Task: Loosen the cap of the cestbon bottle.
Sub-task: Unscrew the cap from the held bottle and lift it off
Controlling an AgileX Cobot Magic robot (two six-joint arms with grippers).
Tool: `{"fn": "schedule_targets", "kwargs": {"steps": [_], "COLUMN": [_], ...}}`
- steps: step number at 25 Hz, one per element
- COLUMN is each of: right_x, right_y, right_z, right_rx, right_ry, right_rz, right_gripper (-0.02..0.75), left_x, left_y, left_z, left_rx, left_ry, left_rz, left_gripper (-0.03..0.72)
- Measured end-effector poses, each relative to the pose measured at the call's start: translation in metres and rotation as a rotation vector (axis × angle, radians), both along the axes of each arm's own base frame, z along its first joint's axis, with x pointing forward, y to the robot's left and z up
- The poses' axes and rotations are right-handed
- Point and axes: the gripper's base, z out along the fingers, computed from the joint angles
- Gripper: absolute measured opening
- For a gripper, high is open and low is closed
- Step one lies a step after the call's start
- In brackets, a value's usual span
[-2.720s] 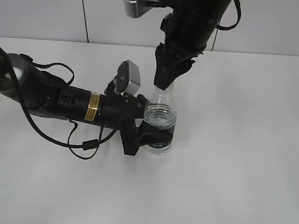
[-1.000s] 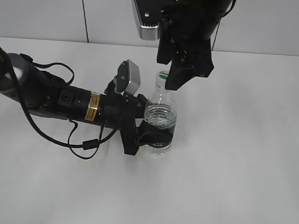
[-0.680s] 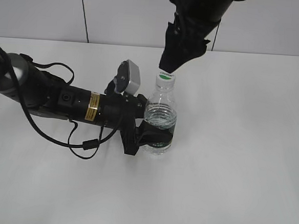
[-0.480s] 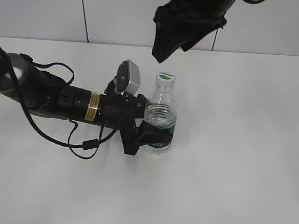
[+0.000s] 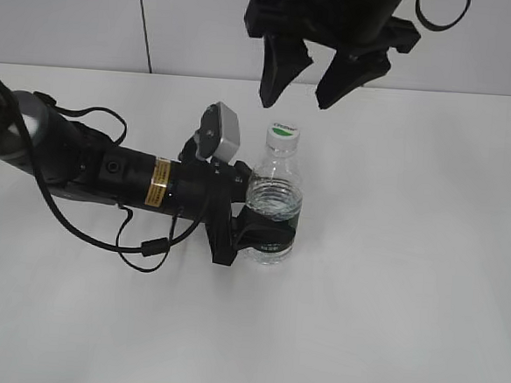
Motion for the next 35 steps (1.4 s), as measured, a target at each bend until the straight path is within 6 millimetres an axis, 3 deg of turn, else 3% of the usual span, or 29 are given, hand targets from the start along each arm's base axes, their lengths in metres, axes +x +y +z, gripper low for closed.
{"fn": "schedule_targets", "kwargs": {"steps": [16, 35], "right_x": [0.011, 0.011], "right_y": [0.01, 0.011], "right_z": [-0.036, -0.037], "right_rx": [-0.042, -0.038], "right_ry": [0.083, 0.089], "right_rz": [-0.024, -0.025], "right_gripper": [0.507, 0.471], "left_x": [0.0, 0.0], "left_y": [0.0, 0.0], "left_z": [0.0, 0.0], "left_rx": [0.0, 0.0], "left_ry": [0.0, 0.0], "left_rz": [0.0, 0.0], "left_gripper": [0.409, 0.409]}}
